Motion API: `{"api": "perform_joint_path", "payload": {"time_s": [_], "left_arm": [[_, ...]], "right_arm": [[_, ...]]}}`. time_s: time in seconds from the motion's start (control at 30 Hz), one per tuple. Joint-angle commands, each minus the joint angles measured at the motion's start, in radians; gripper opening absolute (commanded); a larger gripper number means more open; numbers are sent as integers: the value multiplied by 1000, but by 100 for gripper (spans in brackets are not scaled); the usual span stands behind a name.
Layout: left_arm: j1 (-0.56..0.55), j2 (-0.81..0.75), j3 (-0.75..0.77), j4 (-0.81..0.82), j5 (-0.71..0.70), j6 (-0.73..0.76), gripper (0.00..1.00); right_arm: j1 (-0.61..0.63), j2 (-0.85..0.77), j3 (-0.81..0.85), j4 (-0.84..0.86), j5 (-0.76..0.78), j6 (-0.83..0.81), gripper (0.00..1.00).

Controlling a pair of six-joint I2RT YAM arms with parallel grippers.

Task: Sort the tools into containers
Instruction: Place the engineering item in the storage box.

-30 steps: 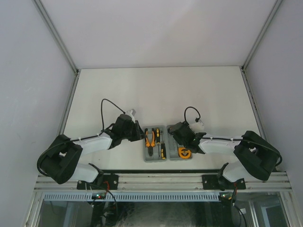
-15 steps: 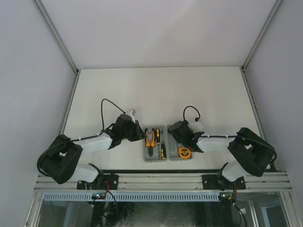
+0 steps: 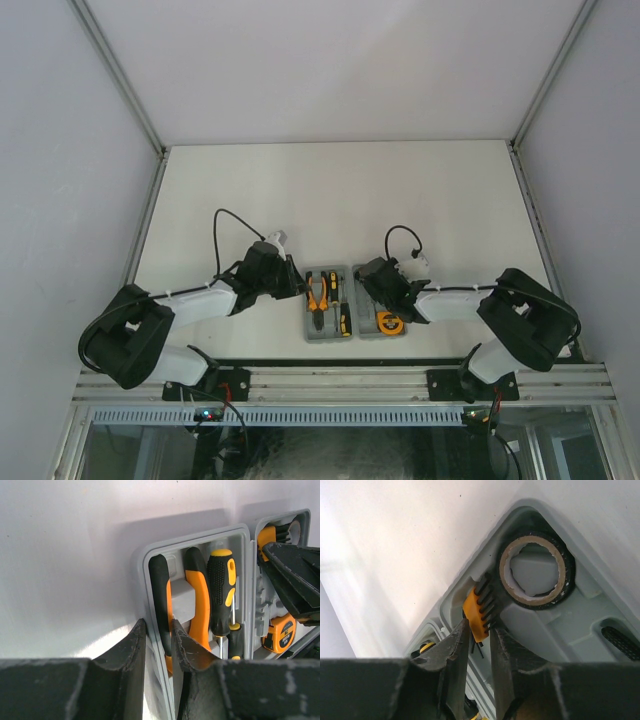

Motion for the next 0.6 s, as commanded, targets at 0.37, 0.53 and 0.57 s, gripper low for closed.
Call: {"api": "perform_joint_path", "payload": {"time_s": [0.37,0.53,0.57], "left_arm": [[-13,18,13,-37,11,17,21],[-13,17,14,-38,7,17,21],[-13,15,15,-38,7,16,20]], "right_arm": [[2,-6,-4,65,51,-148,4],[3,-85,-17,49,36,-233,0],[4,-109,-26,55,35,-253,0]]}}
